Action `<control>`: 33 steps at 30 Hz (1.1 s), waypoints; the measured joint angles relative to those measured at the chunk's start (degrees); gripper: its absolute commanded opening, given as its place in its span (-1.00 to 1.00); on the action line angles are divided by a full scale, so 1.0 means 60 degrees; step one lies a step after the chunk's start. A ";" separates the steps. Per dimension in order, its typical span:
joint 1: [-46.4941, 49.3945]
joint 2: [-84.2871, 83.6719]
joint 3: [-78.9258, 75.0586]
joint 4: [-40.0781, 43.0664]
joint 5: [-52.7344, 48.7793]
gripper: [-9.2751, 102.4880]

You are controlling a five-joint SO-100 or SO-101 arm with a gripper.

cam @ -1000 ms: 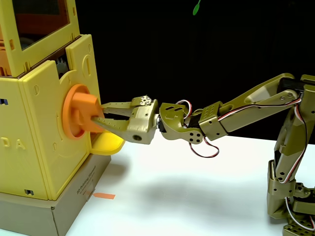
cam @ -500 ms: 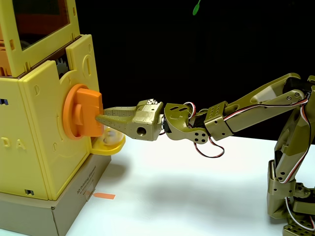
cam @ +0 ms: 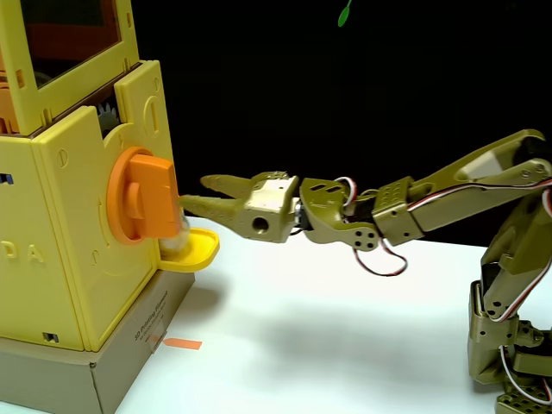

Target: Turn the button of vending machine.

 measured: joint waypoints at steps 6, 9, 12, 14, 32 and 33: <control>0.0352 0.2402 0.1597 0.1392 -0.1201 -0.42; 0.0806 0.4146 0.2153 0.2930 -0.2900 -0.46; 0.1260 0.5947 0.2271 0.4951 -0.5552 -0.49; 0.1333 0.6885 0.2271 0.5991 -0.7603 -0.51; 0.0557 1.0723 0.5991 0.6636 -1.6494 -0.85; 0.0527 1.0986 0.6284 0.6680 -1.6567 -0.86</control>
